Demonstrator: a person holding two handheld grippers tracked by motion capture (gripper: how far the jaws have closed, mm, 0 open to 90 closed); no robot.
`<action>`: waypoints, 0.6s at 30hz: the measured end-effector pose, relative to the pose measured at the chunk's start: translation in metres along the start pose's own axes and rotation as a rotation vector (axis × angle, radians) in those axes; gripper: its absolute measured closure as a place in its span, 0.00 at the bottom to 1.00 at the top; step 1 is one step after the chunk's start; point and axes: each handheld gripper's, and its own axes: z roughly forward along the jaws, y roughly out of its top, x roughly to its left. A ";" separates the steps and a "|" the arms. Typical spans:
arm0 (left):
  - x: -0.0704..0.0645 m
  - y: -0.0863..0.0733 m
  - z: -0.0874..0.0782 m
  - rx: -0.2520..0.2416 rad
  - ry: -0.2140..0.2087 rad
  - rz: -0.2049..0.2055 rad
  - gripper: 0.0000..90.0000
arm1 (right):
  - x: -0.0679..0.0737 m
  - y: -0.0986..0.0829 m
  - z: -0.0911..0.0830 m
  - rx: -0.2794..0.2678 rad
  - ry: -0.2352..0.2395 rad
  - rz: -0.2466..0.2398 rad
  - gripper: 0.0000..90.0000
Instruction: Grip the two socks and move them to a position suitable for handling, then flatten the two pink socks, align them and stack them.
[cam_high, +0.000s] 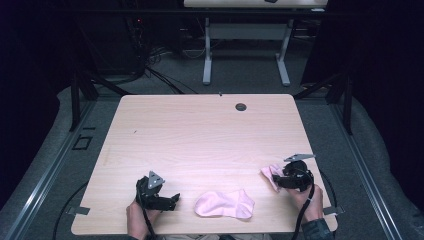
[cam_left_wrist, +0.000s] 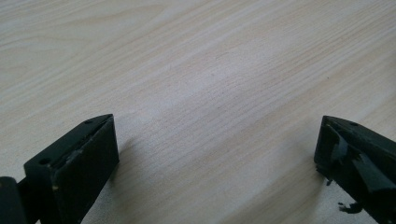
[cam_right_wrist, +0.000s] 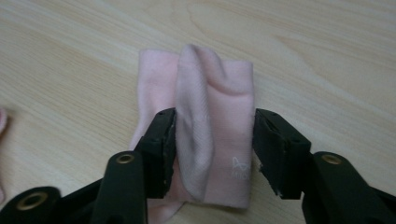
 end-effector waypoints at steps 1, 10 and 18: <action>0.000 0.000 0.000 -0.002 0.001 -0.005 0.00 | 0.000 -0.001 0.001 0.013 -0.003 -0.005 0.59; 0.000 0.000 0.000 -0.003 0.006 -0.007 0.00 | -0.004 -0.004 0.005 -0.012 0.041 0.016 0.88; 0.000 0.000 0.000 -0.003 0.006 -0.008 0.00 | 0.009 0.010 -0.017 -0.109 0.129 0.006 0.91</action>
